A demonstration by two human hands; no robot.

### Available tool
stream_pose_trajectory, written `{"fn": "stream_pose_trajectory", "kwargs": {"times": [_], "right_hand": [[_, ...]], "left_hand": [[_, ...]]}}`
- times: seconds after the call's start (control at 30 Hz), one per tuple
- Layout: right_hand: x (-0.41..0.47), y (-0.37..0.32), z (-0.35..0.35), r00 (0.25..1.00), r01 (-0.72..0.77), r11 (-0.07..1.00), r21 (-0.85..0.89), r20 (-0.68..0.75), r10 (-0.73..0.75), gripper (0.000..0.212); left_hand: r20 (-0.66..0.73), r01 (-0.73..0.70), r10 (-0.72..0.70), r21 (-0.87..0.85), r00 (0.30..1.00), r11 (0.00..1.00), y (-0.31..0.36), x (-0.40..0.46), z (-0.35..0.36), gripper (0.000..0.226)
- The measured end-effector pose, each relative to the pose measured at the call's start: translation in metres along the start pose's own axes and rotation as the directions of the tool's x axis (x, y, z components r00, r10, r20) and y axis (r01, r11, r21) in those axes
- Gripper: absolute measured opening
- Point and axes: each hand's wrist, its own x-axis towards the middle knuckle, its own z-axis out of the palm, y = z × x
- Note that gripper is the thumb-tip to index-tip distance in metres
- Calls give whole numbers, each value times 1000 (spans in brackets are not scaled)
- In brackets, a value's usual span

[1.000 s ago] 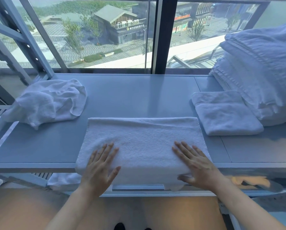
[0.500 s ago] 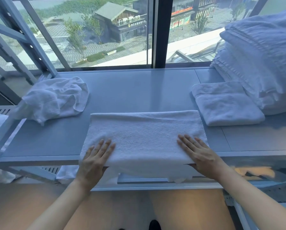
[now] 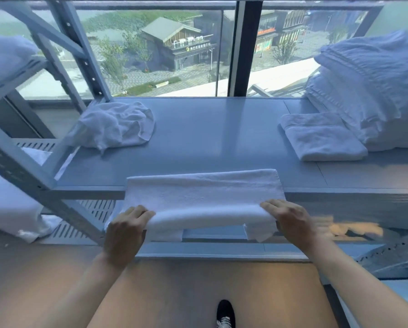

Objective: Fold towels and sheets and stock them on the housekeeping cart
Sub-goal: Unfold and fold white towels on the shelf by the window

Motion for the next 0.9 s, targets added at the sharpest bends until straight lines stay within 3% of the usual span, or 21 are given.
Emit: {"fn": "stream_pose_trajectory", "kwargs": {"times": [0.17,0.33,0.47,0.6,0.9], "right_hand": [[-9,-75,-2,1000,-6,999,36,6,6,59],[-27,-129,-17,998,-49,998,49,49,47,50],[-51,-146,-38,995,-84,996,25,62,83,46],[-72,-135,-66,985,-161,987,6,58,161,46],[-90,-51,-88,950,-312,950,-5,0,312,46]], "left_hand": [[-6,99,-99,-9,995,995,-25,-77,-58,42],[-69,123,-123,-13,990,992,-33,-135,-95,26],[-45,159,-161,-51,986,986,-27,-154,-109,37],[-72,101,-107,-86,992,991,-10,-139,-111,31],[-100,-40,24,-161,995,986,40,-48,-57,53]]}}
